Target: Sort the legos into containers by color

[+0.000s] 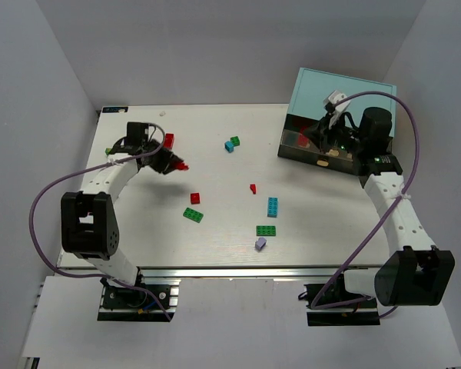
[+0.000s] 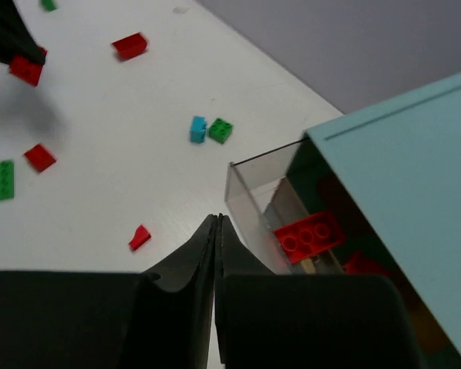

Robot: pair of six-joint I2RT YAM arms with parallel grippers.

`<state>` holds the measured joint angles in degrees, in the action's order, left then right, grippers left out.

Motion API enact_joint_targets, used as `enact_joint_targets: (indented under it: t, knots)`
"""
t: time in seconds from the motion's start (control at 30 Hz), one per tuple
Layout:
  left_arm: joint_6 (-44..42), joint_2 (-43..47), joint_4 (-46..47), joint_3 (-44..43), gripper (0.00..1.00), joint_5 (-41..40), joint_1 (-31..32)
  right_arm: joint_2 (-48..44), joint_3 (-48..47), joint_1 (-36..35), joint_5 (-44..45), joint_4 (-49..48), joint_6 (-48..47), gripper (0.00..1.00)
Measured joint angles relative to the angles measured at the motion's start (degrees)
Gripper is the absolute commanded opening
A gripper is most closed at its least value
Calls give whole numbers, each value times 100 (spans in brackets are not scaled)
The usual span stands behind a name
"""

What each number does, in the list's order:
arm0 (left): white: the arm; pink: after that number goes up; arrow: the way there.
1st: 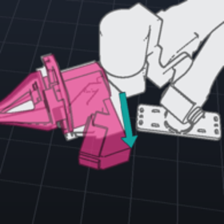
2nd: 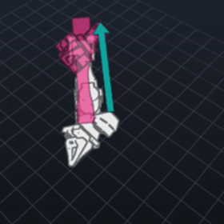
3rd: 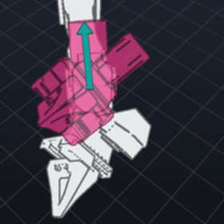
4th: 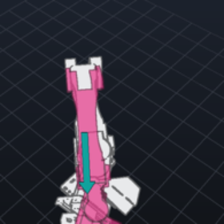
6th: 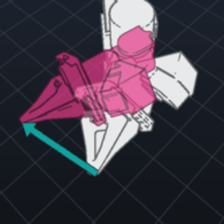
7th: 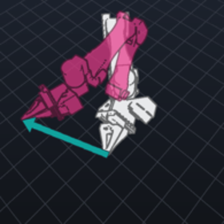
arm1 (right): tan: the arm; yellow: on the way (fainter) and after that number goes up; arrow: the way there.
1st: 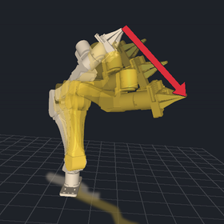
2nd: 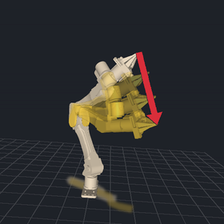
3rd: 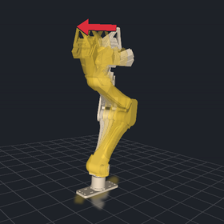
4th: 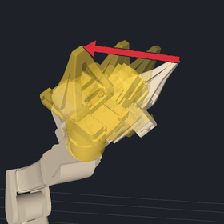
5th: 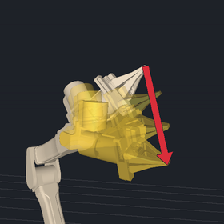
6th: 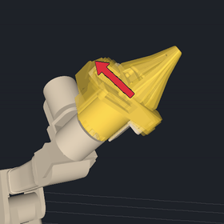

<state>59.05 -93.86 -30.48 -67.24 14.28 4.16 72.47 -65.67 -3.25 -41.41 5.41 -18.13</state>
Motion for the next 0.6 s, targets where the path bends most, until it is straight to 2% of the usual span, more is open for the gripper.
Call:
enact_joint_targets:
  t: [0.13,0.3,0.47,0.6]
  knots:
    - [-459,-70,892,-560,0,935,339,61,-181,13,743,-262,763,0]
    - [-638,-973,1576,-2299,0,1655,1016,59,-321,24,1346,-581,1327,0]
    - [-533,-2328,1851,-4426,0,1801,1735,-98,-321,26,1810,-789,1650,0]
    - [-195,-3075,2033,-5368,0,1620,2166,-258,-295,31,2103,-857,1792,0]
